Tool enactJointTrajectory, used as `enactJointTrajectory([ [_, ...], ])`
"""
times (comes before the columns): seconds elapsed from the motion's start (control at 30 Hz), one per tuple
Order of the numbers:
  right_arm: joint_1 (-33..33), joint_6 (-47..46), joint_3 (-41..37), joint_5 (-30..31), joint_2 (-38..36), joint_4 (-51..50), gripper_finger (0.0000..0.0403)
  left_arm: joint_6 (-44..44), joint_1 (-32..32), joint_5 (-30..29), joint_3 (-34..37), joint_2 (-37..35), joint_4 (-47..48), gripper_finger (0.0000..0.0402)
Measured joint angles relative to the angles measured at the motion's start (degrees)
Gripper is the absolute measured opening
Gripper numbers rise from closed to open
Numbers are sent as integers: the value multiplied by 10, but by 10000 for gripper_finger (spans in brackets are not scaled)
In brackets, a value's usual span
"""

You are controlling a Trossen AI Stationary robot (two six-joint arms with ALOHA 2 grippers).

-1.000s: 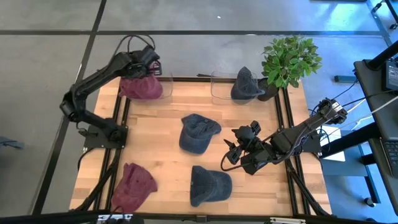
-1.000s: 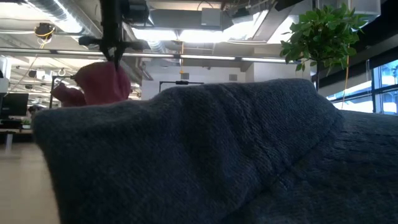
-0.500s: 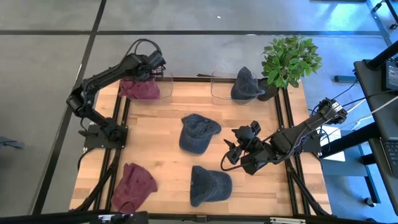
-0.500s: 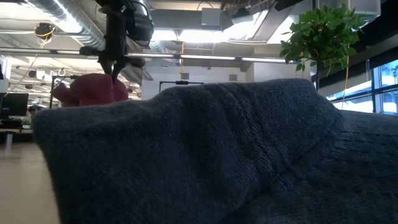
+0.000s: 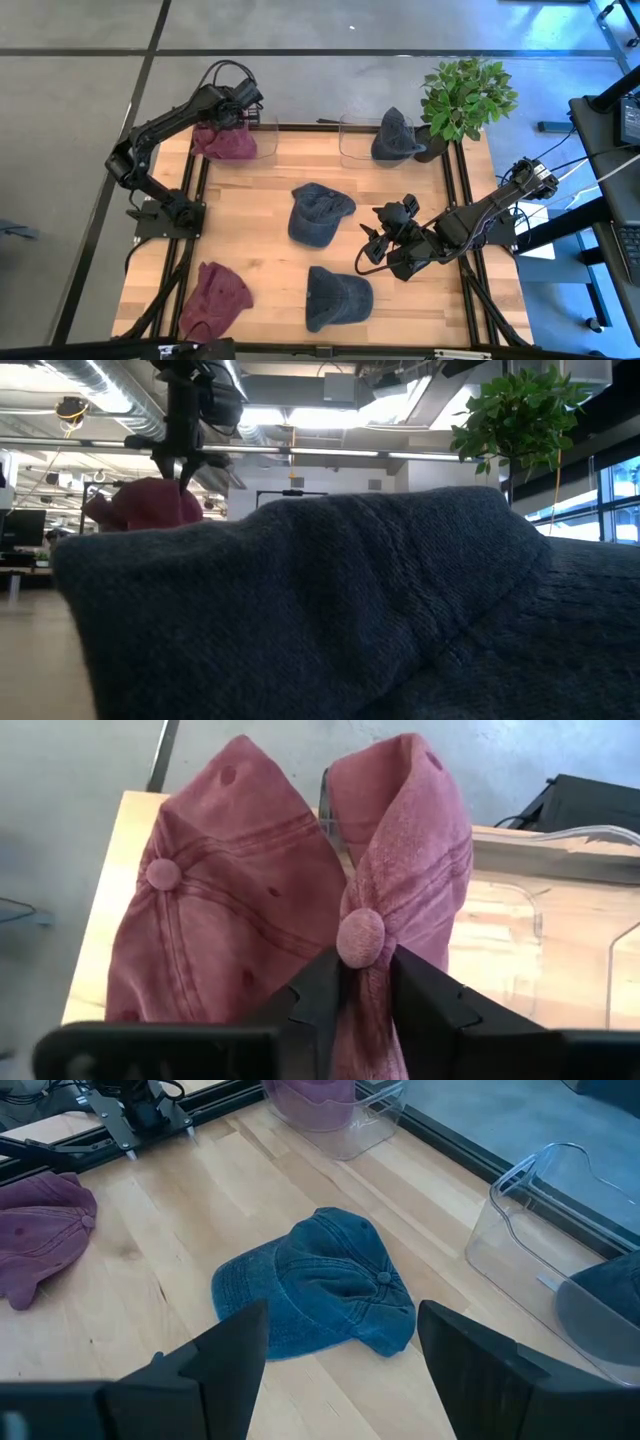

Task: Pick & Place hat
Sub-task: Put the top maroon cap into the left transparent bin

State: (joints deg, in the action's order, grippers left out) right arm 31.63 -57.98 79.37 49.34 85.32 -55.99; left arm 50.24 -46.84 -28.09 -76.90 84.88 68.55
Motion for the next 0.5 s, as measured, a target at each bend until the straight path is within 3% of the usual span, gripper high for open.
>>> enactJointTrajectory([
  [0.27,0,0,0,-1,0,7,257,-23,-4,-13,0,-12,2,144],
  [0.5,0,0,0,-1,0,10,257,-82,-14,-51,0,-77,1,157],
])
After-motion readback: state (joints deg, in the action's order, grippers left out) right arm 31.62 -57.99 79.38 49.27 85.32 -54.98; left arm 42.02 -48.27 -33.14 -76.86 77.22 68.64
